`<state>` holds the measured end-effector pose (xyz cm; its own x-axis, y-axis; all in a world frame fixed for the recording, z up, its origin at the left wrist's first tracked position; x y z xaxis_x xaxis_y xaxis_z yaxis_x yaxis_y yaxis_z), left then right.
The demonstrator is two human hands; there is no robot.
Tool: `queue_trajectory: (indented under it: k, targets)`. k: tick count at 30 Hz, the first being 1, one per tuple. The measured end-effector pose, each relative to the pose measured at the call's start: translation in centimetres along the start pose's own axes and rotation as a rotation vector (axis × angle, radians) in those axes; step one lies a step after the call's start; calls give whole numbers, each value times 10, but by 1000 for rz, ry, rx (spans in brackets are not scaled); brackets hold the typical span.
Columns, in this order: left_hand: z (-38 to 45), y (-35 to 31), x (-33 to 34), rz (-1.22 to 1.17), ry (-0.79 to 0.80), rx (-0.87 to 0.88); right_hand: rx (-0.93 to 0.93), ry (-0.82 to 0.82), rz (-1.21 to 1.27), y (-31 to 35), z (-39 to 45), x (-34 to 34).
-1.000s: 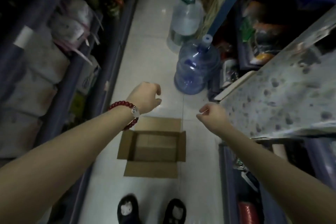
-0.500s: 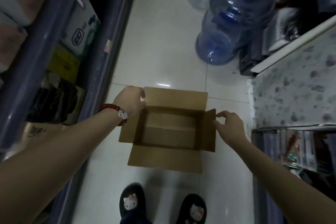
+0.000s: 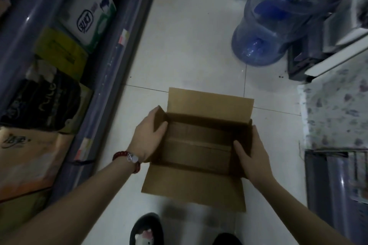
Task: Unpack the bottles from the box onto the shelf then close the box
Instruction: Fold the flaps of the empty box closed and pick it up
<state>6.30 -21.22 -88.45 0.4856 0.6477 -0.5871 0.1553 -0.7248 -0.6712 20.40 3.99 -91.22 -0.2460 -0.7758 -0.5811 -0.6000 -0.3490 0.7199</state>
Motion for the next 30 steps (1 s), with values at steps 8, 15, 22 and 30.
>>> queue_trajectory:
  k: [8,15,22,30]
  targets:
    - [5,8,64,19,232,6,-13,214,-166,-20,16,41]
    - [16,23,91,78,224,74,-241,105,-376,-37,32,40]
    - [15,16,84,44,251,113,-168,-60,-282,-12,83,-22]
    - [15,29,93,54,211,110,-230,142,-460,-6,130,-3]
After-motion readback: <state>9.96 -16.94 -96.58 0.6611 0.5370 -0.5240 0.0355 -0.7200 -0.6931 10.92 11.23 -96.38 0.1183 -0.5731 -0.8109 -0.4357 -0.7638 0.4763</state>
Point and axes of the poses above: each hand's wrist, its own z-axis towards the middle knuckle, its own x-axis out of the palm, y = z × x, the point moved 6 cm from there along z, towards the middle knuckle, and after that the axes turned 3 degrees about -y, right-handed, at the moved point
